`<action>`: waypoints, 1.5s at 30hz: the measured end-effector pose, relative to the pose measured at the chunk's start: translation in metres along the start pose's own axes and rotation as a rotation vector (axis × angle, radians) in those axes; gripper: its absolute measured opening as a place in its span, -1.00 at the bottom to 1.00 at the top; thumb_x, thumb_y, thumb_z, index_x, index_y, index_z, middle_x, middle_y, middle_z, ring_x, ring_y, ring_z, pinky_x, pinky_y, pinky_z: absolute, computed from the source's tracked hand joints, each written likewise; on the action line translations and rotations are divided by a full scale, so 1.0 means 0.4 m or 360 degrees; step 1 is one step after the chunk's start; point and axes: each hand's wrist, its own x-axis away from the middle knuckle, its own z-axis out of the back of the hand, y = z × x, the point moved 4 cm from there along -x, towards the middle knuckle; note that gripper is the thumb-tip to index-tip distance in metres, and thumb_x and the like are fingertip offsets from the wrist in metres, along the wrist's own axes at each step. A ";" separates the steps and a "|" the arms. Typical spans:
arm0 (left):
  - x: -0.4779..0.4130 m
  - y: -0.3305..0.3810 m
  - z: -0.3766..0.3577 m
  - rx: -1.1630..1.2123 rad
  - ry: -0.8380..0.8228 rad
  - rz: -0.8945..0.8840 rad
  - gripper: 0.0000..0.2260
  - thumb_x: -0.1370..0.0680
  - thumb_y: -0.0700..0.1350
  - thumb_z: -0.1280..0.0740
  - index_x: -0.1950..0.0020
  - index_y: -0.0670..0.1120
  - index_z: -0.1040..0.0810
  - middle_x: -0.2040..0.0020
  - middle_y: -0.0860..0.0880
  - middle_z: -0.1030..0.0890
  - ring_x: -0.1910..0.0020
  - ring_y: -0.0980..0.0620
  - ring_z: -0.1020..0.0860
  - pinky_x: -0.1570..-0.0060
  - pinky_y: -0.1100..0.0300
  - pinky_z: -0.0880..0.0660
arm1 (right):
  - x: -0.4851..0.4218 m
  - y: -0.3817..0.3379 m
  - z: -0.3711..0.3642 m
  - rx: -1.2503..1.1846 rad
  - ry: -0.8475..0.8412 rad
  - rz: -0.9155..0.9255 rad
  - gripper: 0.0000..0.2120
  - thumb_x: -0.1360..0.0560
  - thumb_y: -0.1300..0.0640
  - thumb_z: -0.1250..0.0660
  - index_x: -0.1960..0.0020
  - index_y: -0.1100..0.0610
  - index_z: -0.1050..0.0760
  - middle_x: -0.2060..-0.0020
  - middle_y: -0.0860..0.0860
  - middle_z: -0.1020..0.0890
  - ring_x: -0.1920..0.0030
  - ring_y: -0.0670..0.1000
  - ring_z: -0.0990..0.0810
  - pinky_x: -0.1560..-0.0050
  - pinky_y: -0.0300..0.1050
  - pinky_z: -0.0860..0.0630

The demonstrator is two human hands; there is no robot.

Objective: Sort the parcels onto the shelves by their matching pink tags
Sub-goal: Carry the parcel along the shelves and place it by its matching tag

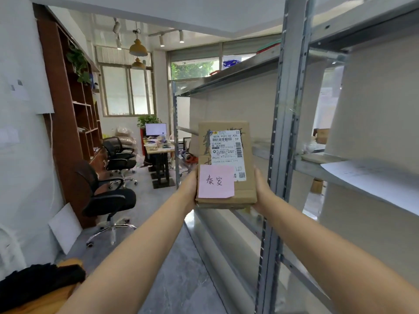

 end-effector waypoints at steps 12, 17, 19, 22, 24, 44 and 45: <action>-0.024 -0.125 -0.174 -0.0106 -0.0581 0.0246 -0.67 -0.63 0.05 -0.10 0.10 -0.04 -0.61 0.34 -0.01 -0.72 0.42 0.03 -0.68 0.32 0.17 -0.56 | 0.157 0.008 0.198 0.0060 0.0613 0.0222 -0.67 -0.57 -0.06 -0.11 0.21 0.03 -0.56 0.42 -0.06 -0.69 0.36 -0.04 -0.65 0.35 -0.22 -0.52; 0.040 -0.180 -0.264 -0.0033 -0.0797 0.0450 -0.62 -0.63 0.09 -0.04 0.06 -0.06 -0.58 0.35 -0.04 -0.72 0.44 0.01 -0.67 0.46 0.23 -0.57 | 0.267 -0.002 0.271 0.0166 0.0815 0.0252 -0.66 -0.59 -0.05 -0.04 0.16 0.02 -0.54 0.25 -0.01 -0.68 0.27 -0.03 -0.62 0.29 -0.18 -0.47; 0.064 -0.186 -0.304 0.0000 -0.0885 0.0472 -0.60 -0.64 0.09 -0.03 0.03 -0.08 -0.58 0.37 -0.05 -0.71 0.46 0.00 -0.67 0.53 0.25 -0.56 | 0.317 -0.013 0.289 0.0203 0.0890 0.0240 -0.65 -0.60 -0.02 -0.02 0.16 0.03 -0.53 0.23 0.00 -0.65 0.25 -0.02 -0.60 0.27 -0.16 -0.47; 0.104 -0.182 -0.354 0.0033 -0.0985 0.0471 -0.62 -0.64 0.09 -0.03 0.01 -0.09 -0.57 0.36 -0.06 -0.71 0.45 -0.01 -0.68 0.53 0.25 -0.56 | 0.381 -0.036 0.308 0.0216 0.1009 0.0252 -0.65 -0.60 -0.01 -0.01 0.14 0.04 -0.53 0.25 0.00 -0.66 0.24 0.00 -0.60 0.26 -0.16 -0.48; 0.126 -0.180 -0.383 0.0043 -0.1040 0.0477 -0.63 -0.64 0.08 -0.04 0.03 -0.07 -0.57 0.36 -0.06 -0.71 0.44 -0.01 -0.68 0.52 0.25 -0.57 | 0.414 -0.052 0.324 0.0239 0.1054 0.0286 -0.66 -0.57 -0.03 -0.02 0.09 0.04 -0.55 0.16 0.03 -0.67 0.18 0.02 -0.61 0.21 -0.15 -0.51; 0.547 -0.215 -0.711 0.0003 -0.1585 0.0498 -0.62 -0.65 0.04 0.00 0.09 -0.07 -0.55 0.42 0.00 -0.69 0.49 0.06 -0.65 0.54 0.32 -0.52 | 0.940 -0.163 0.507 0.0169 0.1461 0.0486 -0.64 -0.59 0.02 -0.03 0.20 0.04 -0.55 0.42 -0.08 -0.69 0.39 -0.08 -0.64 0.38 -0.29 -0.50; 0.572 -0.215 -0.724 0.0013 -0.1631 0.0505 -0.62 -0.65 0.03 0.00 0.10 -0.07 -0.55 0.43 0.00 -0.69 0.50 0.06 -0.64 0.55 0.33 -0.51 | 0.967 -0.165 0.511 0.0157 0.1486 0.0502 -0.64 -0.59 0.01 -0.03 0.19 0.04 -0.55 0.43 -0.09 -0.69 0.37 -0.08 -0.63 0.37 -0.27 -0.50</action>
